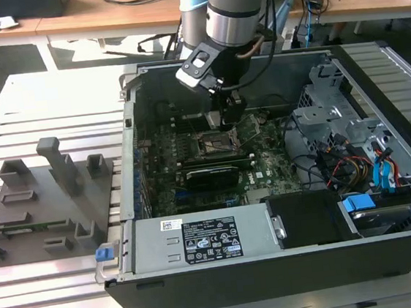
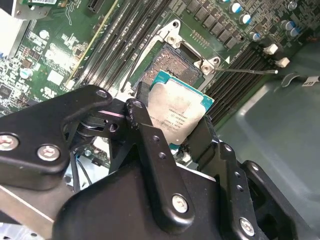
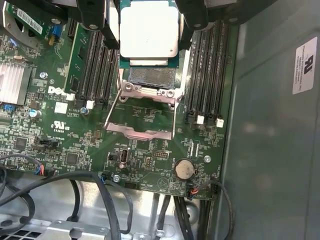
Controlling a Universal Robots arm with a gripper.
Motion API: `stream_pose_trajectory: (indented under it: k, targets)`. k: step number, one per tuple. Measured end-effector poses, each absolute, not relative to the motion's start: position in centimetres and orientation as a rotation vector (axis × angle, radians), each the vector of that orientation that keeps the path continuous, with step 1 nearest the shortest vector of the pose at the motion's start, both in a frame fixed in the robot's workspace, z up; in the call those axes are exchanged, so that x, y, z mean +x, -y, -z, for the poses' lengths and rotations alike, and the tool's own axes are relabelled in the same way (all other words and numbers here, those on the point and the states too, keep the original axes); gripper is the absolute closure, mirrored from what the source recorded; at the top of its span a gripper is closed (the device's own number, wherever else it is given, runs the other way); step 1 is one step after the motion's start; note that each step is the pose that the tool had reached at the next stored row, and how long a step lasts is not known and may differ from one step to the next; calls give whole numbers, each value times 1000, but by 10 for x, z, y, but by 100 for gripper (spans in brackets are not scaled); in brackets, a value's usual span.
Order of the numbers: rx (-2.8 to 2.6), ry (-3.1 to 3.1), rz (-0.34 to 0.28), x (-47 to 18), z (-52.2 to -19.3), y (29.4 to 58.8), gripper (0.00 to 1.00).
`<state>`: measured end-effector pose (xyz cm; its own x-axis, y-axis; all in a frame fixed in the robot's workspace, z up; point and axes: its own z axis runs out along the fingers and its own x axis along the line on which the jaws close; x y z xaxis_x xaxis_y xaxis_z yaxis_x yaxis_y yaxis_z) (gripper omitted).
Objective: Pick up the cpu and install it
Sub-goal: 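Place the cpu into insertion slot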
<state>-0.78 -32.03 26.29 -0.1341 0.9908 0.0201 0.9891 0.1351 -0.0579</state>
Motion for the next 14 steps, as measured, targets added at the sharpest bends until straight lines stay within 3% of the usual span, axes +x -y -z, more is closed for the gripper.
stream_pose_trajectory:
  k: [14]
  targets:
    - [-2188, 2177, -42, -8, -263, 320, 45]
